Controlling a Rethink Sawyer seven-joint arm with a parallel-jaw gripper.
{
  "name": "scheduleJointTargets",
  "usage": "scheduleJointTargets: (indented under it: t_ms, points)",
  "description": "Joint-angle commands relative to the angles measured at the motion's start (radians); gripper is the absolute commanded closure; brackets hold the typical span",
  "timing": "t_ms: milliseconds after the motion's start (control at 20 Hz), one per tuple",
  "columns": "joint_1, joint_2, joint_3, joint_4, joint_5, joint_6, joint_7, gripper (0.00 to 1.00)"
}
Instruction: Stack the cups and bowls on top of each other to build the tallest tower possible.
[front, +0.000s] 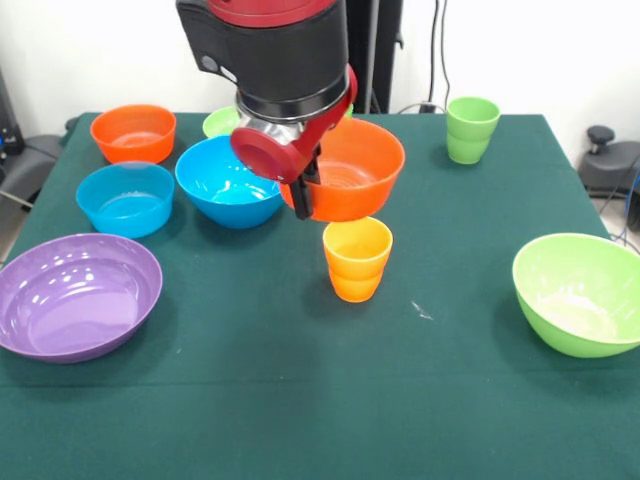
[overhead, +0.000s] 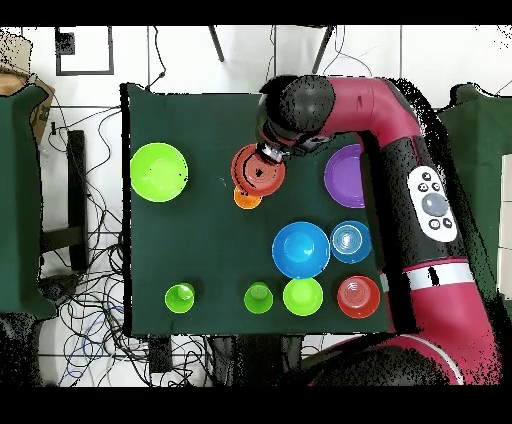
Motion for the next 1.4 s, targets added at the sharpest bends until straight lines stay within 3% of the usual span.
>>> scheduleJointTargets:
  t_ms: [50,1000,1400]
  points:
    - [0.046,0.015,-0.044,0.086,-0.050,-0.069,-0.018,1.00]
    - [0.037,0.021,-0.050,0.088,-0.053,-0.086,-0.048,1.00]
    - [0.068,0.007,-0.060,0.083,-0.049,-0.075,0.009,1.00]
